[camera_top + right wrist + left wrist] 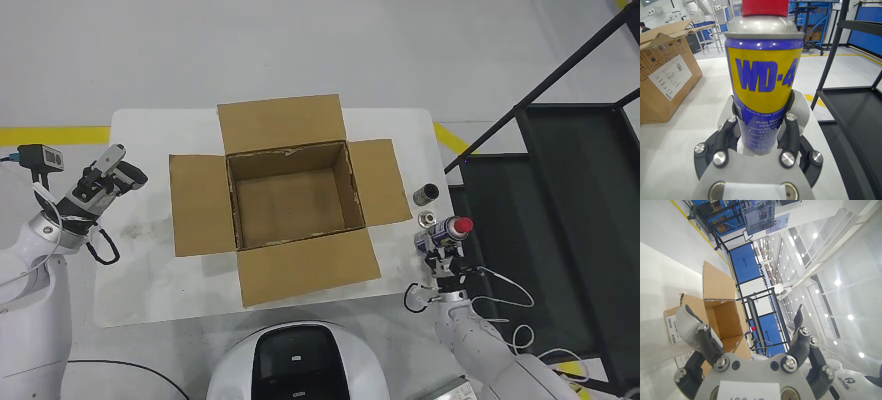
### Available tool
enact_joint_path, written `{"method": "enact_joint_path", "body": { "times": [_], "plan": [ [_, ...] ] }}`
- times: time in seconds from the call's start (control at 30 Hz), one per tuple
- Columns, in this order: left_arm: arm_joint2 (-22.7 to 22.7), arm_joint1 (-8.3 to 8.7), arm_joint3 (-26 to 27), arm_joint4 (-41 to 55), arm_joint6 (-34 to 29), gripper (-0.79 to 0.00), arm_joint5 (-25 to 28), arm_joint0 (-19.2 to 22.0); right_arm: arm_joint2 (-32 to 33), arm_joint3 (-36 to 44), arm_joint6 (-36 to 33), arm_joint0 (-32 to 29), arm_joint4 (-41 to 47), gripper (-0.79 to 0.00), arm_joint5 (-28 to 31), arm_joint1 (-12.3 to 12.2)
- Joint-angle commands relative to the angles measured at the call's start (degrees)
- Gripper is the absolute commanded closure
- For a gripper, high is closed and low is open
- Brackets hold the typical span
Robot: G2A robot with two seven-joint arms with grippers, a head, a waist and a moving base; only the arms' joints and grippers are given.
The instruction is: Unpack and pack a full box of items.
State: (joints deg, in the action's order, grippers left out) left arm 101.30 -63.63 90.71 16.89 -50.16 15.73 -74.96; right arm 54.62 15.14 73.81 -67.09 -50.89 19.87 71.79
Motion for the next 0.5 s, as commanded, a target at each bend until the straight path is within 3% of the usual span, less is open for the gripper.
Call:
{"method": "enact_joint_path", "body": {
  "times": [0.0,0.47],
  "plan": [
    [0.0,0.00,0.0,0.0,0.0,-0.785,0.0,0.0,0.1,-0.4,-0.2,-0.2,0.3,-0.785,0.3,0.3],
    [0.0,0.00,0.0,0.0,0.0,-0.785,0.0,0.0,0.8,-1.9,9.5,-6.3,-2.0,-0.785,1.1,-0.6]
  ]
}}
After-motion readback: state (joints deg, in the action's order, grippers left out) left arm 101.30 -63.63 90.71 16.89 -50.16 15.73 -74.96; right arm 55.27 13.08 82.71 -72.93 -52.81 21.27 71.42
